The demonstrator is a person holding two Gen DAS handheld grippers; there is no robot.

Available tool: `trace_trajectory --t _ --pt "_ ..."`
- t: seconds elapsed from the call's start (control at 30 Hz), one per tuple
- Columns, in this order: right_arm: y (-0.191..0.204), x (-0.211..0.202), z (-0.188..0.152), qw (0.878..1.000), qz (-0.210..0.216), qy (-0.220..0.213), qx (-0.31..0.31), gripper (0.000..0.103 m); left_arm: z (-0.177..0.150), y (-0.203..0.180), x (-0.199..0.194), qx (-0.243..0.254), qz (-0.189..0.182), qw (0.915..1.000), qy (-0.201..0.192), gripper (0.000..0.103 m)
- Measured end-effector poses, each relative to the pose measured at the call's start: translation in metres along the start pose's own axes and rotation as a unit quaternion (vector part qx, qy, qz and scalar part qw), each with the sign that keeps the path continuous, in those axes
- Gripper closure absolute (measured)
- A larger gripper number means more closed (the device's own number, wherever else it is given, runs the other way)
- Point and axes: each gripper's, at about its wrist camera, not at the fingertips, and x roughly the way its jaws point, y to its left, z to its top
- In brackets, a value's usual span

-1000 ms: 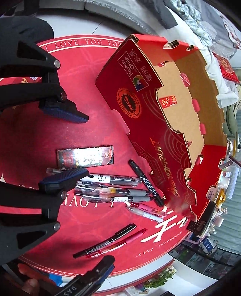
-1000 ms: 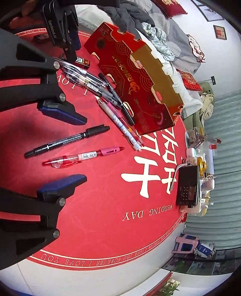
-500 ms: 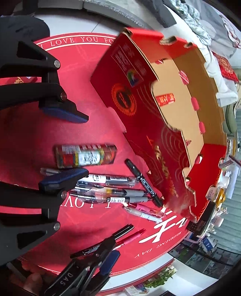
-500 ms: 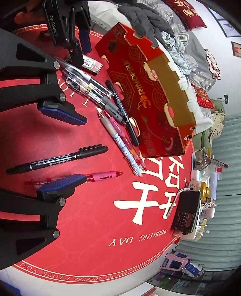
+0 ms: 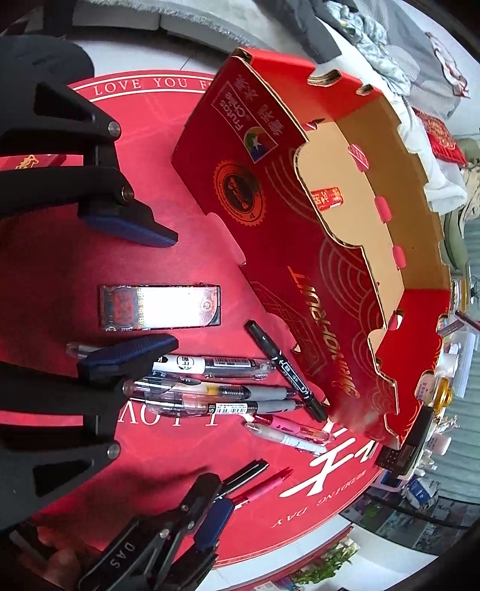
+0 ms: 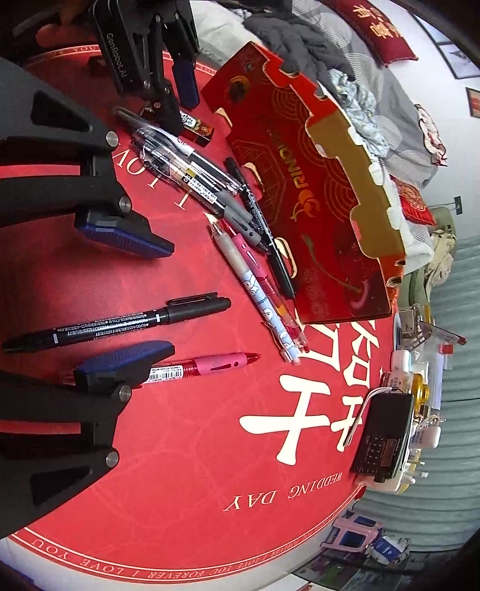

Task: Organize rigid objects

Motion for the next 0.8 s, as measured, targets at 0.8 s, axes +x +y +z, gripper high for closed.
trace_trajectory --t 0.8 --pt "0.018 0.005 0.003 0.998 -0.054 0.028 -0.024 0.053 0.004 -0.002 0.003 0.022 -0.011 0.9996 0.011 0.048"
